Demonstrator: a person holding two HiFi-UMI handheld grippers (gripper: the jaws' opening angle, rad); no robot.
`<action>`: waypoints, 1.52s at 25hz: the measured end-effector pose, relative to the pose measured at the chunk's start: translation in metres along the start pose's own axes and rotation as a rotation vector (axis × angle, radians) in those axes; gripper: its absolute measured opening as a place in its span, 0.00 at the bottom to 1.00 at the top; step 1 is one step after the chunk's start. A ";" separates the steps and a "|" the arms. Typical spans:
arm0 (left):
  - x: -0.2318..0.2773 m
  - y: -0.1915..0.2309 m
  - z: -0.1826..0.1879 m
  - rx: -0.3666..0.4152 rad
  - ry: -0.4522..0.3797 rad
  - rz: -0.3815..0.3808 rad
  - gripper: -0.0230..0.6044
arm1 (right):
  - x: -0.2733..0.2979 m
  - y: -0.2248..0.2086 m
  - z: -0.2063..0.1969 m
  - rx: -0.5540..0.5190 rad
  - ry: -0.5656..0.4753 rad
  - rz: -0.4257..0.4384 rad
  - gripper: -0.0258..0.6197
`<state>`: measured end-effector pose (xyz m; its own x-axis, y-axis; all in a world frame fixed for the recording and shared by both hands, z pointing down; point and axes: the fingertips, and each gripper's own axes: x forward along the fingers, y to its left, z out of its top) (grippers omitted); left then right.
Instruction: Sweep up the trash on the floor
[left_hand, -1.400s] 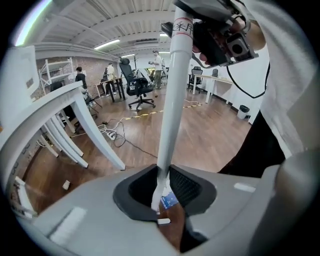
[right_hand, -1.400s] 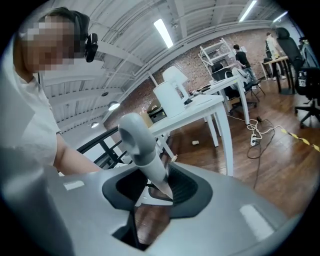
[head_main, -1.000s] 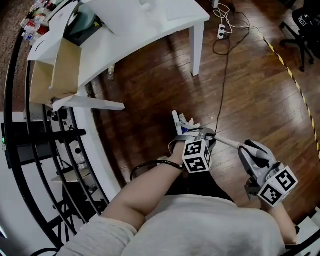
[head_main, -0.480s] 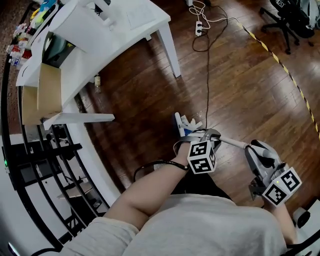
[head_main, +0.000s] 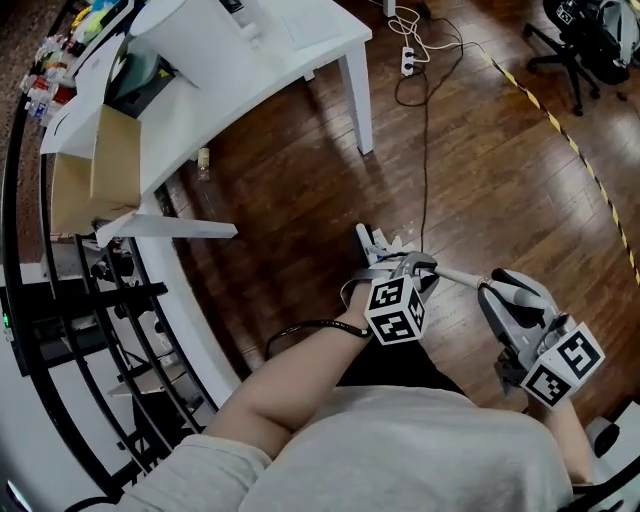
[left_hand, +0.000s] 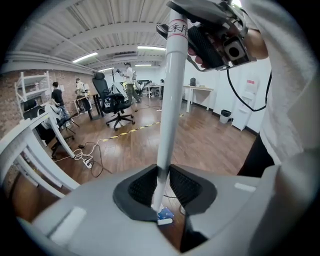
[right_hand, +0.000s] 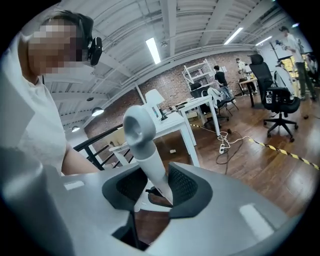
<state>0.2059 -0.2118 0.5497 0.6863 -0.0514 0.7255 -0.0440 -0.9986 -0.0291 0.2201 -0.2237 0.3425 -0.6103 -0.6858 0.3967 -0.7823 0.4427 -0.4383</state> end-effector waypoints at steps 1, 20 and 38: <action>-0.009 0.000 -0.005 -0.008 -0.005 0.011 0.16 | 0.007 0.012 0.001 -0.021 0.007 0.013 0.24; -0.158 -0.045 -0.081 -0.222 -0.097 0.207 0.16 | 0.057 0.221 -0.015 -0.427 0.152 0.286 0.24; -0.136 -0.147 -0.054 -0.527 -0.010 0.423 0.16 | -0.036 0.223 -0.060 -0.418 0.291 0.750 0.25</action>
<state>0.0801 -0.0570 0.4925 0.5389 -0.4397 0.7185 -0.6569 -0.7533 0.0317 0.0605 -0.0653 0.2794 -0.9409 0.0155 0.3384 -0.1134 0.9270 -0.3576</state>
